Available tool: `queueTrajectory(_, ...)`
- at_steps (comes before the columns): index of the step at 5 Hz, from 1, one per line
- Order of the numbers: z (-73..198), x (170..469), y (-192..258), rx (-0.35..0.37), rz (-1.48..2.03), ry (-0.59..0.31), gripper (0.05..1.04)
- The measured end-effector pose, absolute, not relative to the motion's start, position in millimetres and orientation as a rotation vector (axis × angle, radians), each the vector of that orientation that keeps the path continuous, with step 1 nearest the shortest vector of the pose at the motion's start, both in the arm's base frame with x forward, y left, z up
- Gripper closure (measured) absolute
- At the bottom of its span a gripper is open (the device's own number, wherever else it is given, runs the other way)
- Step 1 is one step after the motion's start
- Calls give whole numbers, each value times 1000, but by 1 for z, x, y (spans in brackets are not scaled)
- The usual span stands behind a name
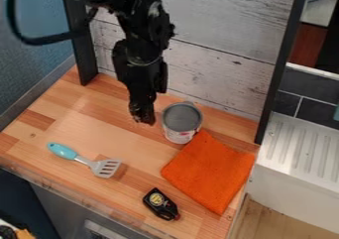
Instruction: Moved the thing in the upper left side of the table
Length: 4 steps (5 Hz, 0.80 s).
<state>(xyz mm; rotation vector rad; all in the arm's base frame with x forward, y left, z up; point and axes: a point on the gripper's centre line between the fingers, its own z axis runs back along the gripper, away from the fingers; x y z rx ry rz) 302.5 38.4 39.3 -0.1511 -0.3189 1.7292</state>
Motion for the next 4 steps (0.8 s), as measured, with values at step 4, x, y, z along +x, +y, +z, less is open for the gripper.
queueTrajectory(4, 10, 249, -11, -41, 1542, -116, 83)
